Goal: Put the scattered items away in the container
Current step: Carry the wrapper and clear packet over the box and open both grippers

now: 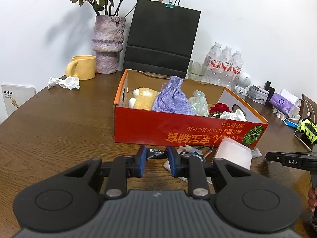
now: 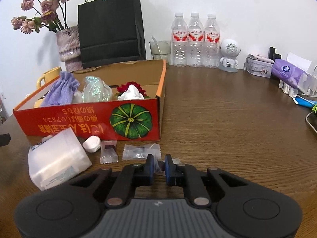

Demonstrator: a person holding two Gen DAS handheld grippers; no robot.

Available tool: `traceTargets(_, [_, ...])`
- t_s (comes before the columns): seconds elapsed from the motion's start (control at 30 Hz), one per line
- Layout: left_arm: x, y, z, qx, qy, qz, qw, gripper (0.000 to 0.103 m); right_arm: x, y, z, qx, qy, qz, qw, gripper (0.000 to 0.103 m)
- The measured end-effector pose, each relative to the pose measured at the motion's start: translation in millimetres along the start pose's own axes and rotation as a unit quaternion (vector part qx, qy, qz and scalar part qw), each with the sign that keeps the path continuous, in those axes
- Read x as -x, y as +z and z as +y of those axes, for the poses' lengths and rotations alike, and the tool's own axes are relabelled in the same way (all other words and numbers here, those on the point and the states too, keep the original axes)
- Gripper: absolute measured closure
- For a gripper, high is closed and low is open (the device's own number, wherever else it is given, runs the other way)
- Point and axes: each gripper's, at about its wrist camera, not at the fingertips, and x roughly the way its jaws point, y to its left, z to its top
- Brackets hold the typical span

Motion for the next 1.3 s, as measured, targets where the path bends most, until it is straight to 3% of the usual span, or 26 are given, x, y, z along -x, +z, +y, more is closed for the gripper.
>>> traceTargets(0.33, [13, 11, -4, -0.005, -0.007, -0.024, 0.9997, 0.079, 28, 11, 1, -0.007, 0.010, -0.049, 0.999, 0.099])
traceTargets(0.63, [9, 50, -17, -0.015, -0.023, -0.065, 0.9975, 0.079, 51, 59, 23, 0.009, 0.044, -0.121, 0.992, 0.099])
traceTargets(0.9, [-55, 90, -25, 0.002, -0.030, -0.070, 0.9971, 0.079, -9, 112, 63, 0.020, 0.086, -0.120, 0.989, 0.099])
traceTargets(1.07, [-106, 95, -25, 0.003, -0.027, -0.038, 0.9989, 0.079, -56, 122, 72, 0.019, 0.098, -0.095, 0.990, 0.099])
traceTargets(1.2, [-123, 93, -25, -0.004, -0.019, -0.022, 0.9996, 0.079, -72, 118, 74, 0.028, 0.101, -0.071, 0.992, 0.099])
traceTargets(1.27, [-125, 93, -26, -0.009, -0.019, -0.018, 0.9996, 0.072, -74, 117, 72, 0.026, 0.103, -0.060, 0.993, 0.093])
traceTargets(1.3, [-125, 94, -27, -0.011, -0.017, -0.015, 0.9997, 0.049, -75, 118, 72, 0.025, 0.102, -0.054, 0.993, 0.091])
